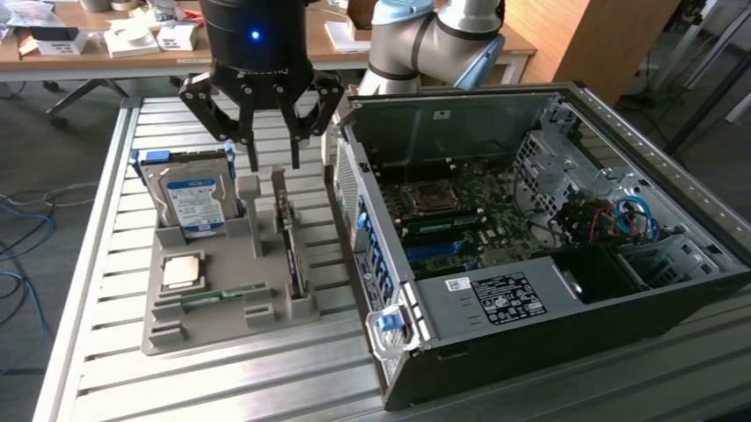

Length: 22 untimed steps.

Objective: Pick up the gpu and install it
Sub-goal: 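Pick up the gpu and move the gpu toward the slot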

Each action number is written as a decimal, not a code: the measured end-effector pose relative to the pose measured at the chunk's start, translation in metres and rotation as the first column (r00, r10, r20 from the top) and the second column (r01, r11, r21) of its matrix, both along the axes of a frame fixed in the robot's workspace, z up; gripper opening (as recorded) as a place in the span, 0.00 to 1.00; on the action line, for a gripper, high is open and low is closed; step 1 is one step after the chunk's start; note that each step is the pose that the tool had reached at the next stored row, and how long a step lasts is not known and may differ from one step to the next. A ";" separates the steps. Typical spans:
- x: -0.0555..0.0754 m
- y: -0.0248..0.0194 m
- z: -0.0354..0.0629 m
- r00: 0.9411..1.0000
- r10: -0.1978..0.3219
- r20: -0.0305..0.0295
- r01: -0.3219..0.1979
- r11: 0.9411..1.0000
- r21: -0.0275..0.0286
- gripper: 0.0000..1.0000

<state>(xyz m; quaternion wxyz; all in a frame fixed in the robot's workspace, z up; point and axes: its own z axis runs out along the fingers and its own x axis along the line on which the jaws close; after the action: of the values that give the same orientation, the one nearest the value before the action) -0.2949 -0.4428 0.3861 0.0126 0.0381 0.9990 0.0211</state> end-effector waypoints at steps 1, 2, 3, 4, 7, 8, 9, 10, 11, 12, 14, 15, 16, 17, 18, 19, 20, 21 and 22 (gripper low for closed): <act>0.000 0.0000 -0.0019 1.000 0.000 0.000 0.000 1.000 0.000 0.47; 0.000 0.0000 -0.0037 1.000 0.000 0.000 0.000 1.000 0.000 0.47; 0.000 0.0000 -0.0054 1.000 0.000 0.000 0.000 1.000 0.000 0.47; 0.000 0.0000 -0.0072 1.000 0.000 0.000 0.000 1.000 0.000 0.47; 0.000 0.0000 -0.0127 1.000 0.000 0.000 0.000 1.000 0.000 0.47; 0.000 0.0000 -0.0146 1.000 0.000 0.000 0.000 1.000 0.000 0.47; 0.000 0.0000 -0.0165 1.000 0.000 0.000 0.000 1.000 0.000 0.47; 0.000 0.0000 -0.0182 1.000 0.000 0.000 0.000 1.000 0.000 0.47; 0.000 0.0000 -0.0200 1.000 0.000 0.000 0.000 1.000 0.000 0.47; 0.000 0.0000 -0.0218 1.000 0.000 0.000 0.000 1.000 0.000 0.47; 0.000 0.0000 -0.0252 1.000 0.000 0.000 0.000 1.000 0.000 0.47; 0.000 0.0000 -0.0267 1.000 0.000 0.000 0.000 1.000 0.000 0.47; 0.000 0.0000 -0.0283 1.000 0.000 0.000 0.000 1.000 0.000 0.47; 0.000 0.0000 -0.0297 1.000 0.000 0.000 0.000 1.000 0.000 0.47; 0.000 0.0000 -0.0311 1.000 0.000 0.000 0.000 1.000 0.000 0.47; 0.000 0.0000 -0.0324 1.000 0.000 0.000 0.000 1.000 0.000 0.47; 0.000 0.0000 -0.0337 1.000 0.000 0.000 0.000 1.000 0.000 0.47; 0.000 0.0000 -0.0350 1.000 0.000 0.000 0.000 1.000 0.000 0.47; 0.000 0.0000 -0.0363 1.000 0.000 0.000 0.000 1.000 0.000 0.47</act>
<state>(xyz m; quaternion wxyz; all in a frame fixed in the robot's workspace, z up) -0.2949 -0.4429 0.3498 0.0125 0.0381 0.9990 0.0211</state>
